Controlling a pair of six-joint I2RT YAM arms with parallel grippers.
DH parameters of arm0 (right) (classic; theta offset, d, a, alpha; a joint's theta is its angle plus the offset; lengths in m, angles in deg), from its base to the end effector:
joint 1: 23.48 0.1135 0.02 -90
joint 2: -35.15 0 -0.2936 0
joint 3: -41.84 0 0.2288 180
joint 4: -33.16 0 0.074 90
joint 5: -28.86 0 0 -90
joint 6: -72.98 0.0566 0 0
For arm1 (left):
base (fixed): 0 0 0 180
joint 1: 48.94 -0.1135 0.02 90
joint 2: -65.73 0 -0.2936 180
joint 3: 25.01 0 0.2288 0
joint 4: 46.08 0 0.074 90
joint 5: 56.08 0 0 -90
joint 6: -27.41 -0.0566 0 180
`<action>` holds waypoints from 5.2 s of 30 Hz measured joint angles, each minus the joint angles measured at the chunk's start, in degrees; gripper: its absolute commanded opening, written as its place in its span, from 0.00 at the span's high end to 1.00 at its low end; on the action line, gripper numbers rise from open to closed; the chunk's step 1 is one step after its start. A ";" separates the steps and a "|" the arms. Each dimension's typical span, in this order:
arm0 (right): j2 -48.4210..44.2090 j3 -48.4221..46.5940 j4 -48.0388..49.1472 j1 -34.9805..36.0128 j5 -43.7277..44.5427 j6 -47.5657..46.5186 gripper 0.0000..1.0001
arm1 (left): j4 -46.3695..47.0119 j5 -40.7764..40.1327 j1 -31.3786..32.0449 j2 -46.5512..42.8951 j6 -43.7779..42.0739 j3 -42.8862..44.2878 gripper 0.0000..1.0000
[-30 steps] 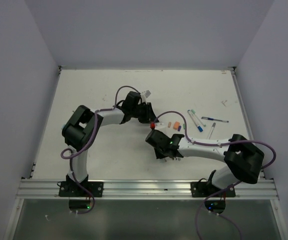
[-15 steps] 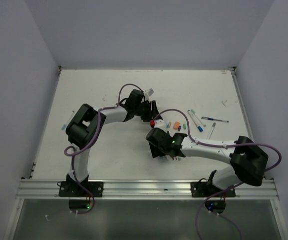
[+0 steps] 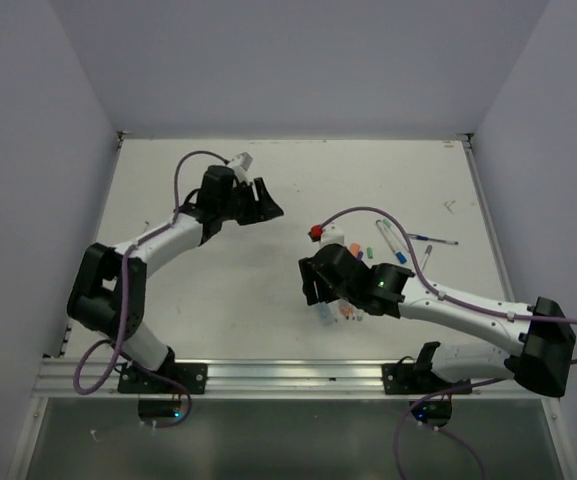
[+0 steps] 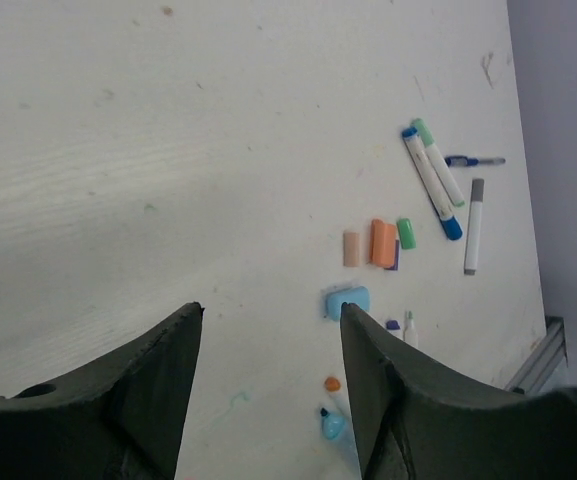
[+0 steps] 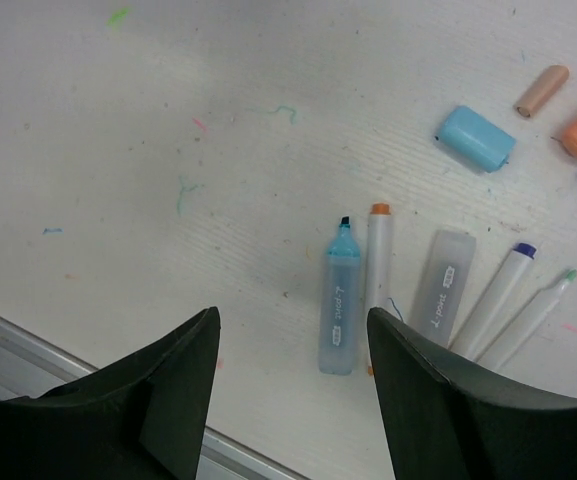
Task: Open the pen caps
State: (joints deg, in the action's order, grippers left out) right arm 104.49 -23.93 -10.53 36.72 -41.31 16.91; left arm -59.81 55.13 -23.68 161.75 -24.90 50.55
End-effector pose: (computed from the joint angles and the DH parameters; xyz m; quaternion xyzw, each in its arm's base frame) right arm 0.1315 0.1910 0.2805 -0.1474 0.9076 0.1536 0.3619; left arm 0.3259 -0.1764 0.2543 -0.0084 0.8728 -0.3789 0.3074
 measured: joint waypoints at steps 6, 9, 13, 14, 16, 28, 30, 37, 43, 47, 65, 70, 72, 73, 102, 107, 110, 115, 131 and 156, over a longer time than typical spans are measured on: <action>0.17 0.57 1.60 -0.09 -4.68 -2.16 0.35 | -7.80 -6.67 -10.54 -12.07 -3.39 -4.37 0.37; 1.55 0.68 3.28 -0.11 -7.85 -3.13 0.35 | -12.13 -9.86 -17.27 -15.23 -5.42 -5.88 0.37; 4.50 0.68 4.61 -0.11 -12.07 -4.68 0.35 | -17.70 -14.19 -26.88 -17.14 -7.89 -6.91 0.34; 5.03 0.68 4.76 -0.11 -12.68 -4.98 0.35 | -18.88 -15.15 -29.09 -17.38 -8.55 -7.02 0.33; 5.97 0.68 5.20 -0.11 -15.02 -5.84 0.35 | -20.61 -17.09 -32.61 -17.64 -9.46 -7.02 0.32; 5.77 2.62 9.18 -0.15 -25.59 -8.26 0.35 | -23.85 -22.67 -39.28 -5.46 -20.17 -0.90 0.31; 5.03 3.45 9.44 -0.15 -26.14 -8.48 0.35 | -23.45 -23.80 -39.34 -4.76 -22.36 -1.18 0.31; 3.08 4.22 10.03 -0.39 -27.36 -9.40 0.35 | -20.59 -28.92 -40.02 -4.76 -27.52 -1.53 0.30; 2.45 4.39 10.16 -1.36 -28.55 -9.70 0.35 | -19.04 -27.69 -42.16 -3.13 -29.64 -1.70 0.32; 2.03 4.96 10.21 -1.79 -28.65 -9.86 0.35 | -18.58 -24.48 -43.47 0.92 -29.97 -1.70 0.32; 1.36 5.16 10.56 -2.54 -29.70 -9.99 0.36 | -17.81 -25.53 -44.00 5.42 -29.51 -1.92 0.89; 1.36 5.18 10.51 -2.56 -29.66 -9.68 0.36 | -19.41 -26.53 -44.00 8.68 -28.28 2.43 1.00; 1.36 5.18 10.47 -2.75 -29.66 -9.42 0.36 | -19.43 -25.97 -44.00 9.11 -27.98 3.04 1.00; 1.36 5.18 10.45 -2.91 -29.66 -9.33 0.36 | -19.43 -25.27 -44.00 8.98 -27.76 3.04 1.00; 15.56 -2.29 24.15 -19.39 -38.88 10.34 0.46 | 15.65 23.39 -8.33 -22.05 -7.10 -30.51 1.00; 17.53 -2.93 26.91 -19.39 -38.77 12.24 0.48 | 18.78 24.44 -7.91 -22.53 -6.01 -32.46 1.00; 17.66 -3.26 28.87 -19.39 -38.58 12.96 0.48 | 19.47 24.96 -7.52 -22.53 -5.55 -33.20 1.00; 18.93 -4.52 31.10 -19.34 -38.36 13.62 0.52 | 21.68 26.16 -7.39 -22.53 -4.22 -33.86 1.00; 23.69 -6.12 34.86 -18.53 -35.39 15.10 1.00 | 22.77 25.92 -5.18 -25.00 -2.47 -34.14 0.50; 19.28 -9.55 24.22 -18.93 -31.15 13.31 1.00 | 22.23 20.13 1.33 -24.59 -4.20 -36.48 1.00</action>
State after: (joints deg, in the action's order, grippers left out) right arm 123.77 -33.48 13.68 17.79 -72.45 30.22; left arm -37.58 75.26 -22.35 137.17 -29.09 14.08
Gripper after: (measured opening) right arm 0.181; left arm 0.065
